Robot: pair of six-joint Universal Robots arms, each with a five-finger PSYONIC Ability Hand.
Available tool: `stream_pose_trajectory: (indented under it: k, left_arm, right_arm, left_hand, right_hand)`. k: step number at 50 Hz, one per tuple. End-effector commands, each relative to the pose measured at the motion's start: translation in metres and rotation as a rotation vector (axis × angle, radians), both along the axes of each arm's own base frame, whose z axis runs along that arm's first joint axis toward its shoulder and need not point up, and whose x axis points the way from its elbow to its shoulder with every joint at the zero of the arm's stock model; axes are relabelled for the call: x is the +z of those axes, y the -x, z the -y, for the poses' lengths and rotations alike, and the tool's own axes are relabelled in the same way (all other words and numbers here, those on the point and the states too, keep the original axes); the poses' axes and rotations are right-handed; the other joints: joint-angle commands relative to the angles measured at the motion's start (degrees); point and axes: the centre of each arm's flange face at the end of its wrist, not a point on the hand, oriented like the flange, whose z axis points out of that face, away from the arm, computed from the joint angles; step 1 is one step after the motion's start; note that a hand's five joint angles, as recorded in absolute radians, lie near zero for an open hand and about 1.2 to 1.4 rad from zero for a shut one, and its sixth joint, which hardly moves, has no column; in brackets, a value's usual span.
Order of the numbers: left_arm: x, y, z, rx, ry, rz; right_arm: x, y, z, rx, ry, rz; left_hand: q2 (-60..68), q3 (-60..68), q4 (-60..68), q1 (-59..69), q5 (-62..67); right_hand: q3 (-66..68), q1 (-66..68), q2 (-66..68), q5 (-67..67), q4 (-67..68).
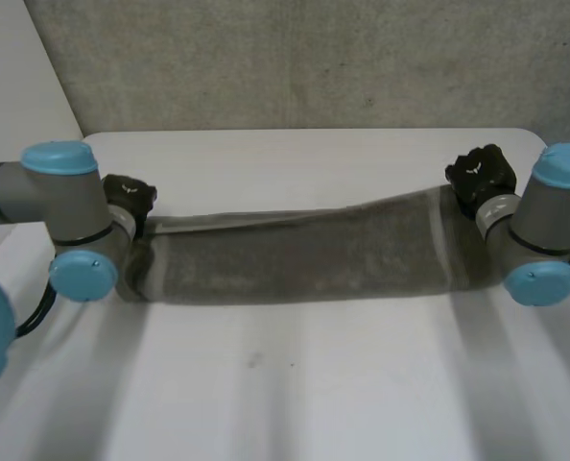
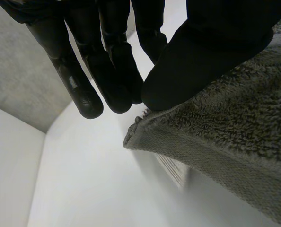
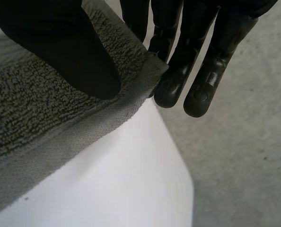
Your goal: Fold the towel.
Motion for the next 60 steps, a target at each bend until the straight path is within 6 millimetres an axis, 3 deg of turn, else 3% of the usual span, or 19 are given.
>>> stream_pose_trajectory:
  k: [1,5,6,7,8,9,11,13,14,15,16,17,22,30,35,38,43,51,60]
  left_arm:
    - [-0.005,0.011,0.033,-0.020,0.103,0.027]
    - [-0.009,0.016,0.039,-0.050,0.141,0.038]
    - [-0.011,0.018,0.040,-0.065,0.159,0.032]
    - [-0.012,0.022,0.039,-0.080,0.172,0.028]
    - [-0.012,0.022,0.039,-0.080,0.172,0.028]
    - [-0.013,0.024,0.039,-0.087,0.184,0.025]
    - [-0.011,0.025,0.039,-0.091,0.204,0.019]
    - [0.004,0.027,0.041,-0.089,0.268,-0.004]
    - [0.004,0.027,0.041,-0.089,0.268,-0.004]
    - [0.015,0.028,0.040,-0.089,0.299,-0.013]
    - [0.024,0.027,0.038,-0.090,0.316,-0.021]
    - [0.024,0.027,0.038,-0.090,0.316,-0.021]
    - [0.056,0.023,0.024,-0.089,0.351,-0.051]
    - [0.088,0.010,-0.012,-0.073,0.321,-0.134]
    - [0.087,-0.006,-0.046,-0.042,0.229,-0.237]
    - [0.085,-0.009,-0.054,-0.033,0.206,-0.268]
    - [0.062,-0.016,-0.076,0.003,0.093,-0.364]
    - [0.041,-0.021,-0.088,0.030,0.018,-0.388]
    - [0.039,-0.026,-0.090,0.040,0.054,-0.401]
  right_arm:
    - [-0.009,-0.005,0.033,-0.034,0.109,0.012]
    - [-0.022,-0.006,0.037,-0.043,0.101,0.003]
    - [-0.025,-0.011,0.035,-0.038,0.097,0.002]
    - [-0.025,-0.011,0.035,-0.038,0.097,0.002]
    - [-0.025,-0.014,0.034,-0.044,0.100,0.003]
    - [-0.022,-0.014,0.033,-0.058,0.109,0.008]
    - [-0.016,-0.014,0.033,-0.069,0.117,0.021]
    - [-0.007,-0.014,0.032,-0.079,0.127,0.032]
    - [0.009,-0.014,0.029,-0.079,0.146,0.059]
    - [0.009,-0.014,0.029,-0.079,0.146,0.060]
    - [0.025,-0.012,0.024,-0.080,0.153,0.111]
    - [0.025,-0.012,0.024,-0.080,0.153,0.111]
    - [0.065,-0.006,-0.005,-0.059,0.142,0.228]
    - [0.081,0.004,-0.044,-0.034,0.071,0.228]
    - [0.063,0.010,-0.064,-0.011,-0.091,0.195]
    - [0.052,0.029,-0.067,-0.046,-0.225,0.222]
    - [0.043,0.052,-0.068,-0.078,-0.389,0.342]
    - [0.011,0.073,-0.054,-0.051,-0.464,0.409]
    - [-0.018,0.082,-0.034,-0.055,-0.414,0.415]
  left_hand:
    - [10.19,10.30,10.07,11.04,10.33]
    - [10.19,10.30,10.07,11.04,10.33]
    - [10.19,10.30,10.07,11.04,10.33]
    - [-20.60,-20.49,-20.71,-19.74,-20.46]
    - [-20.90,-20.79,-21.02,-20.05,-20.76]
    - [-59.81,-59.70,-59.93,-58.96,-59.67]
    - [-54.89,-54.78,-55.00,-54.03,-54.75]
    - [-59.81,-59.70,-59.93,-58.96,-59.67]
    - [-59.81,-59.70,-59.93,-58.96,-59.67]
    - [-59.81,-59.70,-59.93,-58.96,-59.67]
    - [-59.81,-59.70,-59.93,-58.96,-59.67]
    - [-59.81,-59.70,-59.93,-58.96,-59.67]
    - [-59.81,-59.70,-59.93,-58.96,-59.67]
    - [-59.81,-59.70,-59.93,-58.96,-59.67]
    - [-59.81,-59.70,-59.93,-58.96,-59.67]
    - [-59.81,-59.70,-59.93,-58.96,-59.67]
    - [-59.81,-59.70,-59.93,-58.96,-59.67]
    - [-59.81,-59.70,-59.93,-58.96,-59.67]
    - [-59.81,-59.70,-59.93,-58.96,-59.67]
  right_hand:
    - [12.04,23.94,12.39,13.50,11.61]
    - [9.77,21.67,10.11,11.23,9.34]
    - [-33.05,-21.15,-32.71,-31.59,-33.48]
    - [-33.48,-21.58,-33.14,-32.02,-33.91]
    - [-57.96,-46.06,-57.61,-56.50,-58.39]
    - [-57.96,-46.06,-57.61,-56.50,-58.39]
    - [-57.96,-46.06,-57.61,-56.50,-58.39]
    - [-57.96,-46.06,-57.61,-56.50,-58.39]
    - [-57.96,-46.06,-57.61,-56.50,-58.39]
    - [-57.96,-46.06,-57.61,-56.50,-58.39]
    - [-57.96,-46.06,-57.61,-56.50,-58.39]
    - [-57.96,-46.06,-57.61,-56.50,-58.39]
    - [-57.96,-46.06,-57.61,-56.50,-58.39]
    - [-57.96,-46.06,-57.61,-56.50,-58.39]
    - [-57.96,-46.06,-57.61,-56.50,-58.39]
    - [-57.96,-46.06,-57.61,-56.50,-58.39]
    - [-51.49,-39.58,-51.14,-50.02,-51.91]
    - [-40.22,-28.31,-39.87,-38.75,-40.64]
    - [-32.32,-20.42,-31.98,-30.86,-32.75]
